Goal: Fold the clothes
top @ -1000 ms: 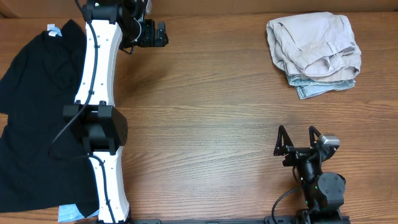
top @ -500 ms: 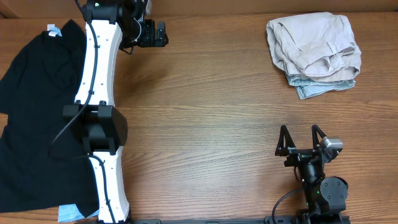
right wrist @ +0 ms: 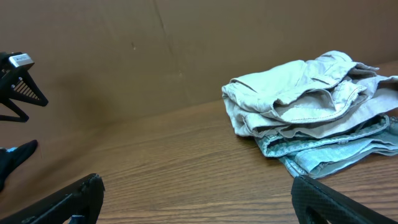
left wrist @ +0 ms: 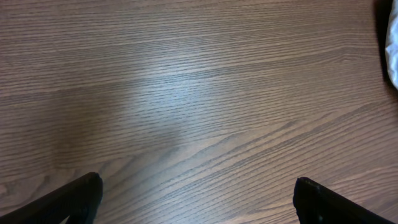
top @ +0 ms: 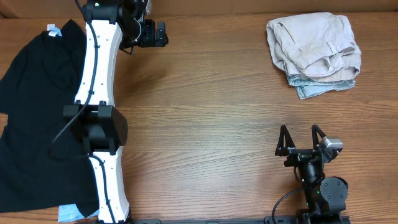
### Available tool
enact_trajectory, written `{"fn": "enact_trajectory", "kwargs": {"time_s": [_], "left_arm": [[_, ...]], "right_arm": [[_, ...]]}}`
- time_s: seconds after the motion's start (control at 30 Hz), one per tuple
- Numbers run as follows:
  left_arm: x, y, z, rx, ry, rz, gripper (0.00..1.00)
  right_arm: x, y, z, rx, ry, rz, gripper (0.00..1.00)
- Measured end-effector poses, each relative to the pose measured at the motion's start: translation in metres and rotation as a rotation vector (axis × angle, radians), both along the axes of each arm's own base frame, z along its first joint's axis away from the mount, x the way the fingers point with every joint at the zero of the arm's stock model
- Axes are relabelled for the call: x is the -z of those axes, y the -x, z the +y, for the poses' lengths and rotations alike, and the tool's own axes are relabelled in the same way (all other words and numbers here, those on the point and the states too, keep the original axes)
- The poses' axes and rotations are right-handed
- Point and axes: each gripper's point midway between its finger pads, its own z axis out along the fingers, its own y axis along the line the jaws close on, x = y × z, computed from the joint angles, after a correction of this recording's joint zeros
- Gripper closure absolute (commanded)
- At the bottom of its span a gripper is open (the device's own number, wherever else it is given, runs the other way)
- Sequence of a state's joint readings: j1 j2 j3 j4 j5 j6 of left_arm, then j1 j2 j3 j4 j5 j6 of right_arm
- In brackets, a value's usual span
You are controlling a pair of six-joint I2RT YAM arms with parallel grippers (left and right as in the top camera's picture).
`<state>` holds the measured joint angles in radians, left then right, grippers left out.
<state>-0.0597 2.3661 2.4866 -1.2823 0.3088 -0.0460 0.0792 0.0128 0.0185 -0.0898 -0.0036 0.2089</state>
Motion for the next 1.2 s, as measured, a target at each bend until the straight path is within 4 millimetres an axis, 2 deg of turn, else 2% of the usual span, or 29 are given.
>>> {"fn": "enact_trajectory", "kwargs": {"time_s": [0.33,0.47,0.57,0.7,0.8,0.9,1.03,1.13,1.2], "left_arm": [[0.0,0.0,0.0,0.0,0.0,0.0,0.0],[-0.002,0.002,-0.006,0.012,-0.003,-0.003,0.0],[-0.013,0.013,-0.017,0.034,-0.003,-0.011,0.0],[-0.047,0.039,-0.032,0.067,0.002,-0.075,0.0],[-0.074,0.074,-0.033,0.076,-0.009,-0.124,0.0],[-0.088,0.108,-0.013,0.035,-0.082,-0.16,0.0],[-0.086,0.149,0.017,-0.026,-0.187,-0.142,0.0],[-0.081,0.174,0.038,-0.07,-0.256,-0.14,0.0],[-0.083,0.18,0.049,-0.105,-0.268,-0.192,0.0]], "right_arm": [[0.0,0.0,0.0,0.0,0.0,0.0,0.0],[0.0,0.0,0.0,0.0,0.0,0.0,0.0],[0.0,0.0,0.0,0.0,0.0,0.0,0.0],[0.0,0.0,0.0,0.0,0.0,-0.001,0.0],[0.0,0.0,0.0,0.0,0.0,0.0,0.0],[0.0,0.0,0.0,0.0,0.0,0.0,0.0],[0.0,0.0,0.0,0.0,0.0,0.0,0.0],[0.0,0.0,0.0,0.0,0.0,0.0,0.0],[0.0,0.0,0.0,0.0,0.0,0.0,0.0]]}}
